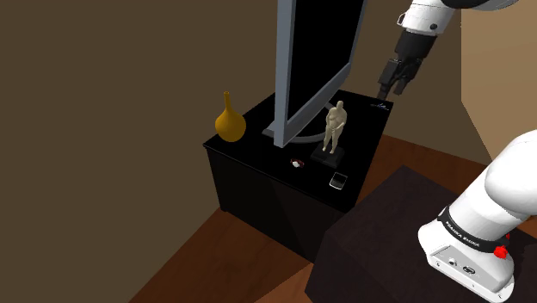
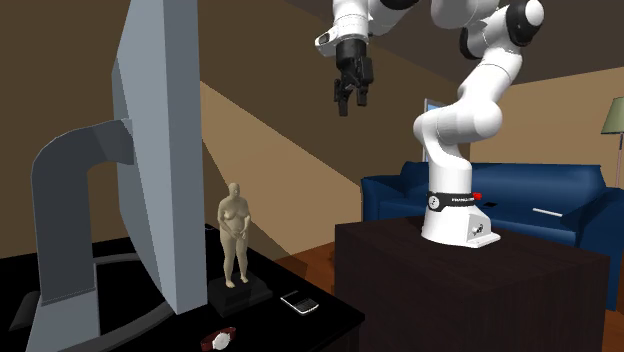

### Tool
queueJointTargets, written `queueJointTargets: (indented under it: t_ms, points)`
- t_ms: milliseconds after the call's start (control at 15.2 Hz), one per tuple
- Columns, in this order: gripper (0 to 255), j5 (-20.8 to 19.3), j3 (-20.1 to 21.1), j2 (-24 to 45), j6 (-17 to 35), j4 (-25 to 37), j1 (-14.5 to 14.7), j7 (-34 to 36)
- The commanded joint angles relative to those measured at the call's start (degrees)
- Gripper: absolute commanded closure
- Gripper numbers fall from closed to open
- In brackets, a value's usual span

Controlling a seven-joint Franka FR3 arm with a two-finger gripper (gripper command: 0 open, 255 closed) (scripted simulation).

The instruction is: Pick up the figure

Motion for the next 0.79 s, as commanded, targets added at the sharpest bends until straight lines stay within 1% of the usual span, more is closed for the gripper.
queueJointTargets:
  t_ms: [0, 396, 726]
  points:
    - [0, -0.66, -1.15, 1.25, 5.14, -2.39, -0.52, -1.71]
    - [0, -1.84, -5.46, 9.25, 20.71, -6.17, -1.67, -7.41]
    - [0, -0.66, -9.76, 18.87, 33.65, -6.38, -1.24, -13.18]
